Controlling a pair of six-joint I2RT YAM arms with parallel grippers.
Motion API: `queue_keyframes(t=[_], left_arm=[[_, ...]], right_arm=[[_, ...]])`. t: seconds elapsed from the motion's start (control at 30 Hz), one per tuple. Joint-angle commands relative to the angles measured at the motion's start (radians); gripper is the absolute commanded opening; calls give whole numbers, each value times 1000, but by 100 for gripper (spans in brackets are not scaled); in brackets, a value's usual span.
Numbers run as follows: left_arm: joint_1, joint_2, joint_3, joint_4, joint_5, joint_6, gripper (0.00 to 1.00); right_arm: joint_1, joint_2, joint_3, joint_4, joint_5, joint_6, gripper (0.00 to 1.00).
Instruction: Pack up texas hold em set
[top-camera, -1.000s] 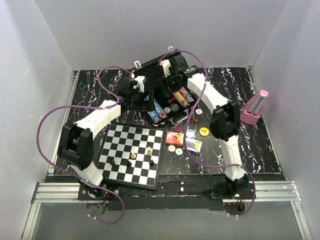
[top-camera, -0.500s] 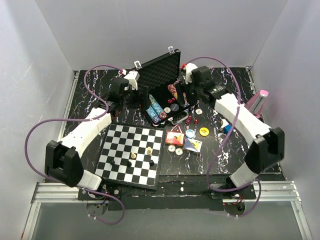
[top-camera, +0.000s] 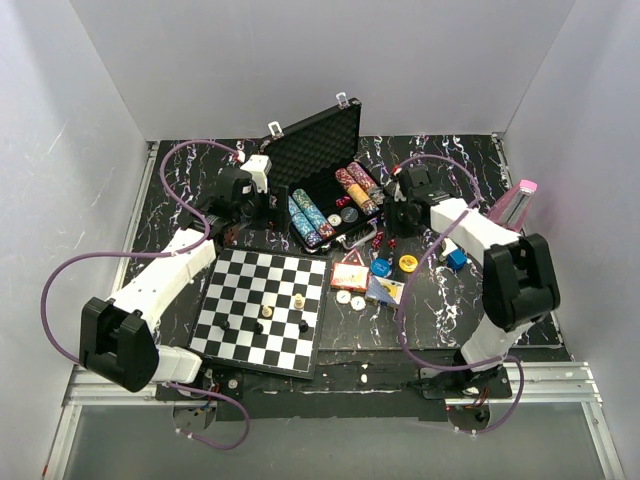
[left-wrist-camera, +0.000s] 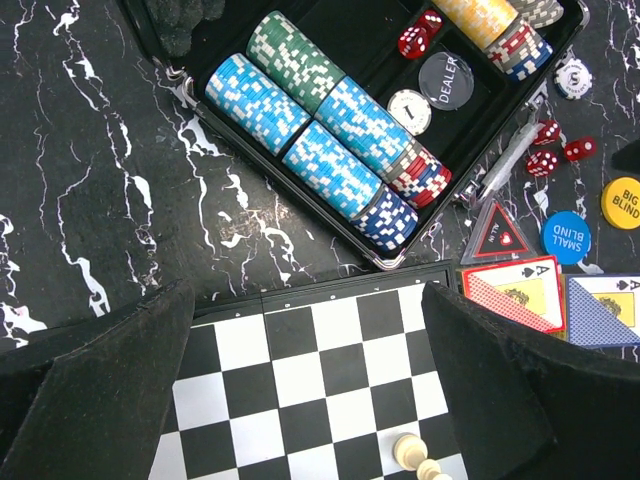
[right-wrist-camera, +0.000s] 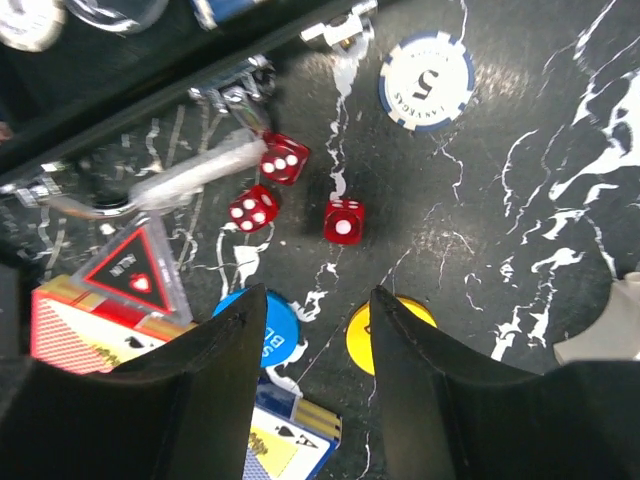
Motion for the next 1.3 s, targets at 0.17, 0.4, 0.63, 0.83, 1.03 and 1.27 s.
queue_keyframes(t=[0.17, 0.4, 0.63, 0.83, 1.03, 1.27], left_arm=[[6, -26, 5, -3, -42, 26, 98], [6, -20, 8, -3, -36, 24, 98], [5, -20, 8, -5, -42, 27, 98], [6, -18, 9, -6, -45, 29, 98], [6, -16, 8, -6, -43, 29, 98], [6, -9, 14, -5, -36, 23, 98]], right_arm=[[-17, 139, 43, 46, -28, 21, 50], [-25, 209, 87, 48, 37, 17, 47], [-27, 237, 109, 44, 41, 4, 41], [-25, 228, 100, 54, 18, 4, 15], [-22, 170, 112, 47, -29, -25, 1], [-1, 133, 247, 54, -158, -104, 1]])
